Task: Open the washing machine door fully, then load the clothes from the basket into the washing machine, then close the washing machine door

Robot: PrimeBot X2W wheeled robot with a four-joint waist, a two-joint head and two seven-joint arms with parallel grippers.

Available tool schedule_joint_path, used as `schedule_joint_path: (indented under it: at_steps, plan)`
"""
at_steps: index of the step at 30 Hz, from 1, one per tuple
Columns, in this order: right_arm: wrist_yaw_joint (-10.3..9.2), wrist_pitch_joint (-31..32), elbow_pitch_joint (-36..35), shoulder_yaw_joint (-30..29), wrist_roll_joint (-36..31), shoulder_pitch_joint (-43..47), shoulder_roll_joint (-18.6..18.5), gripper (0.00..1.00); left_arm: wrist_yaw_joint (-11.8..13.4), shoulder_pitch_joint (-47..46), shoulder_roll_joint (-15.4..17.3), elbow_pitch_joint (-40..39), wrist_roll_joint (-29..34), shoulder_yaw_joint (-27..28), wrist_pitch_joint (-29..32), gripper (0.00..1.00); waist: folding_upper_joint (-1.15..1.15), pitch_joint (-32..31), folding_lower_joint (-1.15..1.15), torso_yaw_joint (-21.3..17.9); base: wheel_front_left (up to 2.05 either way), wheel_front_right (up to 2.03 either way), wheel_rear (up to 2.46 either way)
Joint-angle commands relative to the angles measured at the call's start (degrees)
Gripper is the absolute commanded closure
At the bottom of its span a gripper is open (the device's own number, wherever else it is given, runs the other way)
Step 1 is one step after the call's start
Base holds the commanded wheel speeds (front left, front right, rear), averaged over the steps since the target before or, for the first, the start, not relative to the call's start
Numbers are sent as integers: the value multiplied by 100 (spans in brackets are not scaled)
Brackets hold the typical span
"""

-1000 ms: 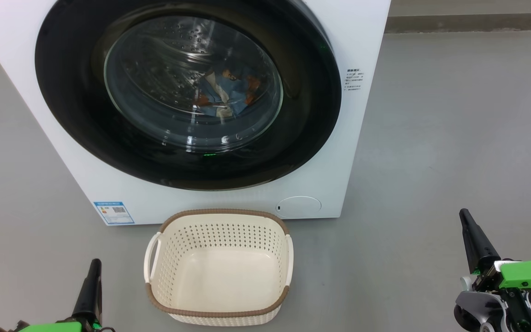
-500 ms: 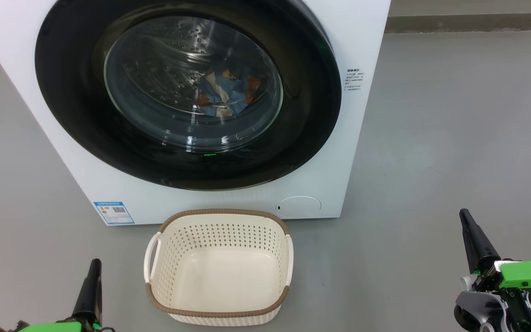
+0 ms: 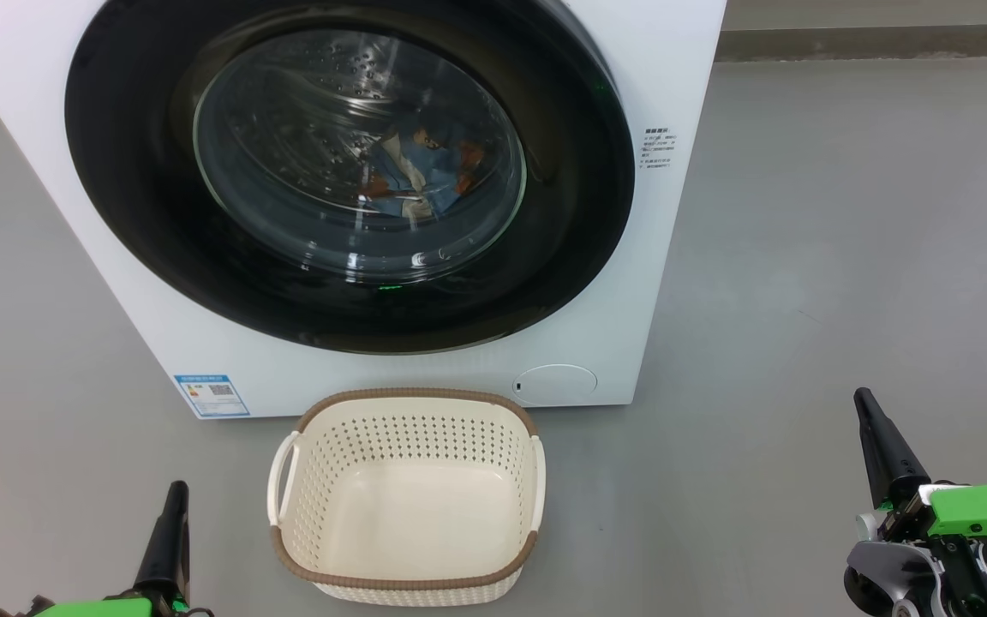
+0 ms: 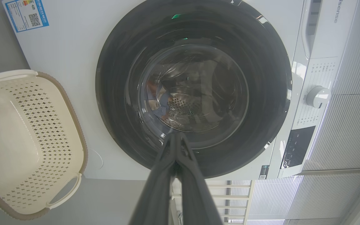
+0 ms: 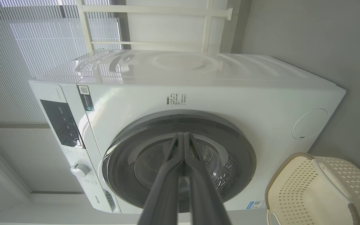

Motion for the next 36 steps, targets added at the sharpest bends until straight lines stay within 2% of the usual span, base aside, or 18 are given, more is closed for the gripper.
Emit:
schedule_joint_path:
  at_steps: [1,36]
  plan:
    - [3,33,-175,109,-2,-28,-49,100,-38,-267,49,-139,-38,190,42,100,0,0,0,0,0,0,0]
    - [3,37,-175,105,-6,-29,-46,100,-38,-266,49,-141,-38,190,42,100,0,0,0,0,0,0,0]
